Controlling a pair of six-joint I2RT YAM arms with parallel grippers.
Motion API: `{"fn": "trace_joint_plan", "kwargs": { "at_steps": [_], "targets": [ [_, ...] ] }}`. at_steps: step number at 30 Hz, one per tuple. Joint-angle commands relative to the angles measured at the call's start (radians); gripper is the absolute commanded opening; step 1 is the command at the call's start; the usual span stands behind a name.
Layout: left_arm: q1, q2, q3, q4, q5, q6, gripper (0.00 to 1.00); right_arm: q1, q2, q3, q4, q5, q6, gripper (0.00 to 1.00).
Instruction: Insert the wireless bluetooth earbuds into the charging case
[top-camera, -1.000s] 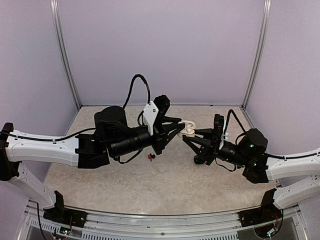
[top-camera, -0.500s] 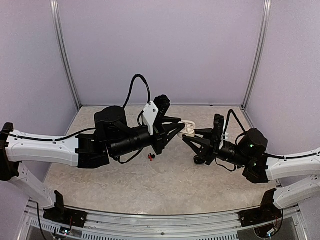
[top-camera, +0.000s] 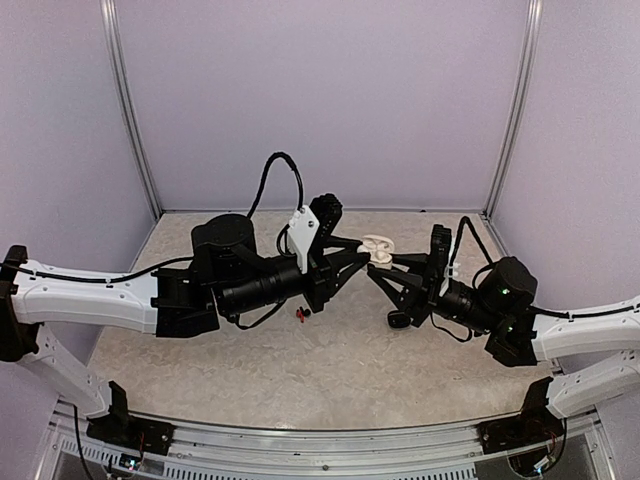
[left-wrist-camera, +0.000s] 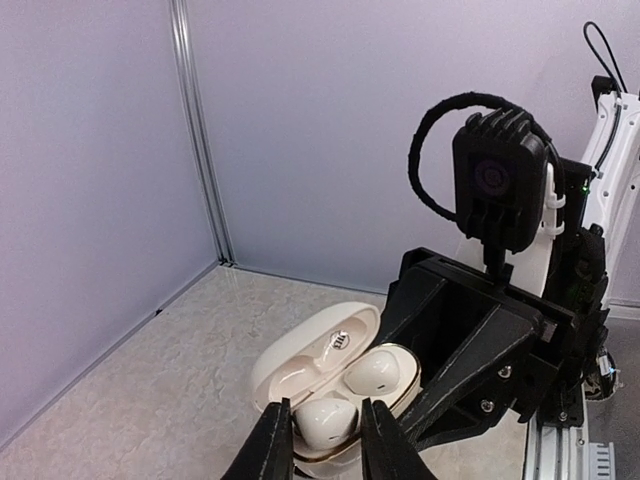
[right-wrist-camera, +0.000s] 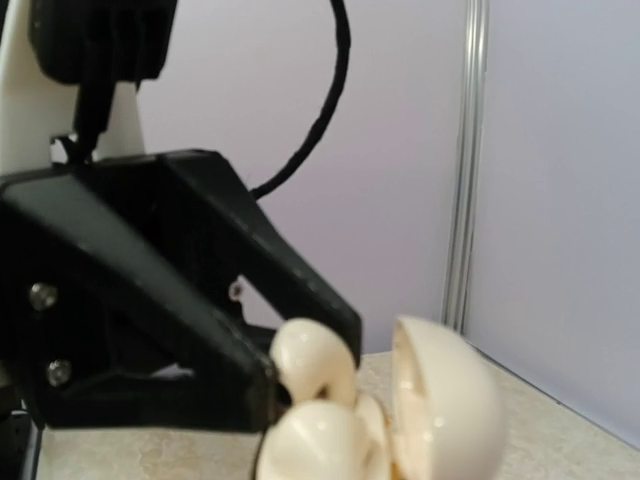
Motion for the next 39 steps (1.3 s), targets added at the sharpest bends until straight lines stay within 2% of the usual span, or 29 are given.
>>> {"fn": "trace_joint_plan", "kwargs": {
  "at_steps": [1,6,11,15,24,25,27,33,39],
  "targets": [
    [-0.005,0.011,-0.015,-0.051,0.009,-0.006,0.27,0.006,-0.018,0.033,0.088,0.011,-0.009,0.0],
    [-0.005,0.009,-0.011,-0.053,0.004,-0.008,0.28,0.007,-0.011,0.032,0.088,0.009,-0.011,0.0],
    [-0.003,-0.002,-0.013,-0.052,0.001,-0.018,0.38,0.007,-0.007,0.028,0.084,0.008,-0.009,0.0],
    [-0.002,-0.036,-0.035,-0.054,0.006,-0.013,0.51,0.007,-0.012,0.018,0.069,0.01,-0.01,0.0],
    [-0.004,-0.152,-0.12,-0.085,0.128,0.008,0.77,0.001,-0.046,-0.012,0.016,0.018,-0.009,0.0],
    [-0.005,-0.16,-0.127,-0.088,0.124,0.001,0.82,-0.001,-0.05,-0.013,0.005,0.011,-0.011,0.0],
    [-0.005,-0.183,-0.145,-0.082,0.111,-0.015,0.97,-0.001,-0.06,-0.014,-0.02,-0.011,-0.016,0.0],
    [-0.003,-0.304,-0.258,0.024,-0.012,-0.06,0.99,-0.002,-0.103,-0.022,-0.094,-0.13,-0.042,0.0],
    [0.026,-0.335,-0.2,-0.08,0.111,-0.076,0.99,-0.001,-0.106,-0.017,-0.149,-0.249,-0.042,0.0]
  ]
}}
